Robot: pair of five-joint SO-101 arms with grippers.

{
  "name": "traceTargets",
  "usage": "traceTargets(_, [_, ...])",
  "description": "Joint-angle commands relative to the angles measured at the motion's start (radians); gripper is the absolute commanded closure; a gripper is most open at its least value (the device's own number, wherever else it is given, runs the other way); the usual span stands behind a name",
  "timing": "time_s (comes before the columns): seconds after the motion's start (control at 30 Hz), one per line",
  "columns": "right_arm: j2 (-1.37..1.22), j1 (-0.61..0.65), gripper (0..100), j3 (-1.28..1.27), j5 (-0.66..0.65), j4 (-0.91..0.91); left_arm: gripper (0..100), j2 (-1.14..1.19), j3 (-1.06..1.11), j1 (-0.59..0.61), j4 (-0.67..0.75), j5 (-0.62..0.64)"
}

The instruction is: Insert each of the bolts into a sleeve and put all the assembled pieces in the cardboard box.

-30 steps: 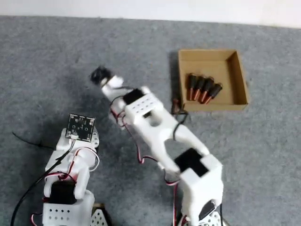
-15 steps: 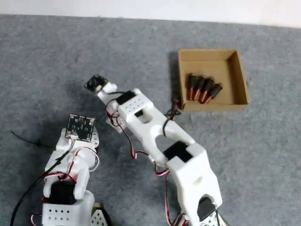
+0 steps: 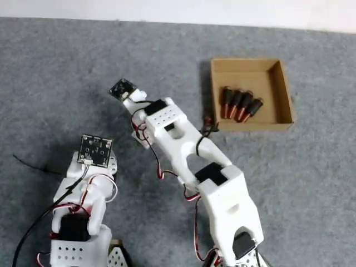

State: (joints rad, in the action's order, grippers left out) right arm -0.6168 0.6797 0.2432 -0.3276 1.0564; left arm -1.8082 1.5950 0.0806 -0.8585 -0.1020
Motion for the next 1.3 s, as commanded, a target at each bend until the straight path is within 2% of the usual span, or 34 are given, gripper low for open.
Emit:
traceTargets(0.0, [0.096,-0.004,99.4,0.051,-0.002,0.09,99,-0.008,-0.008,0.007,0.018,0.002])
traceTargets(0.27, [0.375,-0.056,99.4,0.042,-0.002,0.122,99,-0.008,-0.008,0.007,0.018,0.002])
traceTargets(0.43, [0.541,-0.153,99.4,-0.021,0.118,0.13,99,-0.008,-0.008,0.007,0.018,0.002])
traceTargets(0.57, [0.691,-0.219,99.4,-0.142,0.123,0.12,99,-0.008,-0.008,0.007,0.018,0.002])
traceTargets(0.73, [0.923,-0.294,99.4,-0.394,0.126,0.038,99,-0.008,-0.007,0.007,0.018,0.002])
traceTargets(1.03, [1.531,-0.386,99.4,-1.013,0.124,-0.252,99,-0.008,-0.007,0.007,0.018,0.002])
traceTargets(1.27, [1.926,-0.464,99.4,-1.346,0.129,-0.288,99,-0.008,-0.005,0.007,0.018,0.002])
